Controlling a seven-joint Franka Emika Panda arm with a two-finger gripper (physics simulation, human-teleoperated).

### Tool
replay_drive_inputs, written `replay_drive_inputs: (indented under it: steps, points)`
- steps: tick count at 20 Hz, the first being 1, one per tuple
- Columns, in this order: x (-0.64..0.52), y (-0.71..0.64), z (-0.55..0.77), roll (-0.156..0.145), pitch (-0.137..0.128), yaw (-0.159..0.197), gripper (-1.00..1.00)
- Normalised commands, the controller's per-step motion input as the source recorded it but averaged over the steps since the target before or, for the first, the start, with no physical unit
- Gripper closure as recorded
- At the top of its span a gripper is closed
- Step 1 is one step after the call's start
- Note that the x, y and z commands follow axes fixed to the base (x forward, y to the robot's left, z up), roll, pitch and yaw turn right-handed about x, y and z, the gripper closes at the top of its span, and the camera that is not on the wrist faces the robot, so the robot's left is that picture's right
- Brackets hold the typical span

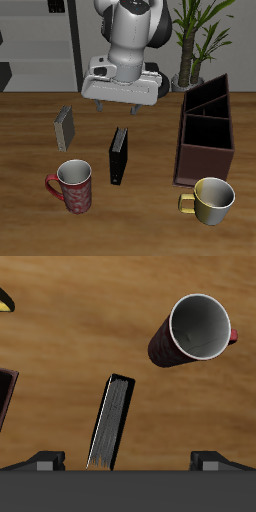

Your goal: Place the black book into the left desk caddy's front compartment

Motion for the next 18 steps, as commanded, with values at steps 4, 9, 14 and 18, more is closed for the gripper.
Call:
replay_drive_inputs:
  steps: [4, 9, 14, 18]
  points:
    - [0.1, 0.1, -0.18, 0.005, 0.011, 0.006, -1.0]
    - [0.05, 0.07, -0.12, 0.016, 0.017, 0.006, -1.0]
    - [0.01, 0.04, -0.08, 0.014, 0.01, -0.012, -1.0]
    - [0.05, -0.07, -0.1, -0.011, 0.008, -0.023, -1.0]
